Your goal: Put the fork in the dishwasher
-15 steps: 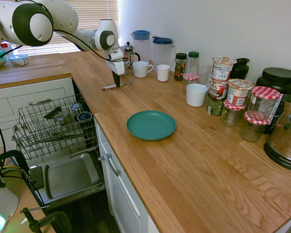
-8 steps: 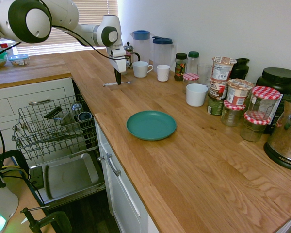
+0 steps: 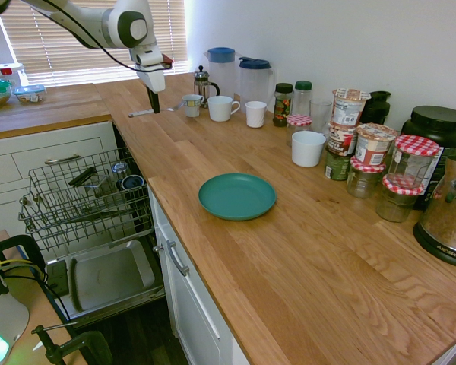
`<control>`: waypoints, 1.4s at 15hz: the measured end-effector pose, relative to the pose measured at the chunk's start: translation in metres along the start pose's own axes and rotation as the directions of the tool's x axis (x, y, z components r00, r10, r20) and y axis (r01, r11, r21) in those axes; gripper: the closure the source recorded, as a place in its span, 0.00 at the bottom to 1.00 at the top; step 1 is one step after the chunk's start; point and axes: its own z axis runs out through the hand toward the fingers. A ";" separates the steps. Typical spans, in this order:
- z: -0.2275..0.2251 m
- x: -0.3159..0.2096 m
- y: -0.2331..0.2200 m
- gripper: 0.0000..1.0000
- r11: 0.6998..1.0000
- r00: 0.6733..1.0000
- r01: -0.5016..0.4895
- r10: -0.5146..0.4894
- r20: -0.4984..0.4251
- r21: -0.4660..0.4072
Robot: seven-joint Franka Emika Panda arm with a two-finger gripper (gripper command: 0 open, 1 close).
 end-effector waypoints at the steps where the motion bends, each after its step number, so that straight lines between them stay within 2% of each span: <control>1: 0.000 -0.011 0.014 1.00 1.000 1.000 0.005 -0.005 0.001 -0.004; 2: 0.004 -0.020 0.041 1.00 1.000 1.000 0.010 -0.010 -0.003 -0.007; 6: 0.013 -0.032 0.045 1.00 1.000 1.000 0.020 -0.020 -0.002 -0.015; 12: 0.059 -0.118 0.078 1.00 1.000 1.000 0.019 -0.019 0.003 -0.010; 18: 0.106 -0.197 0.143 1.00 1.000 1.000 -0.001 0.001 0.001 -0.031; 21: 0.128 -0.216 0.171 1.00 0.998 1.000 -0.010 0.010 0.005 -0.057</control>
